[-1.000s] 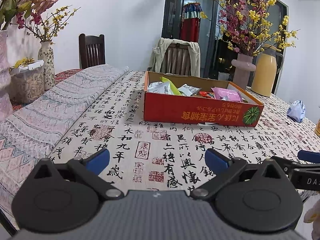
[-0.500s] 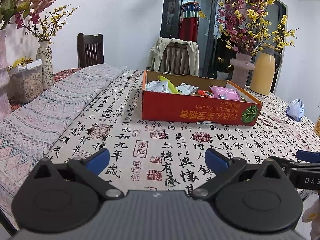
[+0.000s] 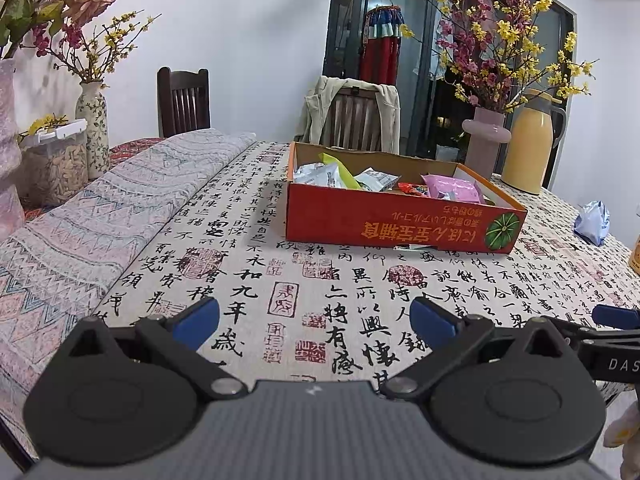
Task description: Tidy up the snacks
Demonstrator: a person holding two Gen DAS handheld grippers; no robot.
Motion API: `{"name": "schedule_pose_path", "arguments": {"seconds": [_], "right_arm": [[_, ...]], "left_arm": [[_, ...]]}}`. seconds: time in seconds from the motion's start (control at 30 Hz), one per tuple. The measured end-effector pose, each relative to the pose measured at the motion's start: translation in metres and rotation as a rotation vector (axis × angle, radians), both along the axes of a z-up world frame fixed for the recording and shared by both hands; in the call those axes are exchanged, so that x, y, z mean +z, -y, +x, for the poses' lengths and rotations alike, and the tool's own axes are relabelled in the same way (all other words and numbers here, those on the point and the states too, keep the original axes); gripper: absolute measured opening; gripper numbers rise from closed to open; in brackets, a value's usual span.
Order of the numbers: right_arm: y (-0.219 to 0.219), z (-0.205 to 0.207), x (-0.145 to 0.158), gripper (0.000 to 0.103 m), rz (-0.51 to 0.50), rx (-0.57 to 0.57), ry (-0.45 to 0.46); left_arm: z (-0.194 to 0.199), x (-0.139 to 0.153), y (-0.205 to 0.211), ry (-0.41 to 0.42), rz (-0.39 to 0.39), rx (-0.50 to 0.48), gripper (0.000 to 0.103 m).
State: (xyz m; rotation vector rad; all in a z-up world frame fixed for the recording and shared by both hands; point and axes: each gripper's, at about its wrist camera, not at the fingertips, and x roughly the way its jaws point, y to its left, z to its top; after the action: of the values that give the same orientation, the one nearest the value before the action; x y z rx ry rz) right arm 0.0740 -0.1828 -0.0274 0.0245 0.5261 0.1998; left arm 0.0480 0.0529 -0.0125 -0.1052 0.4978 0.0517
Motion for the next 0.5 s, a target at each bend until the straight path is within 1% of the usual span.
{"name": "schedule_pose_path", "arguments": {"seconds": [0.5], "right_arm": [[0.0008, 0.0001, -0.0019, 0.103, 0.001, 0.000, -0.003]], "left_arm": [[0.0001, 0.0001, -0.0009, 0.003, -0.002, 0.006, 0.103]]}}
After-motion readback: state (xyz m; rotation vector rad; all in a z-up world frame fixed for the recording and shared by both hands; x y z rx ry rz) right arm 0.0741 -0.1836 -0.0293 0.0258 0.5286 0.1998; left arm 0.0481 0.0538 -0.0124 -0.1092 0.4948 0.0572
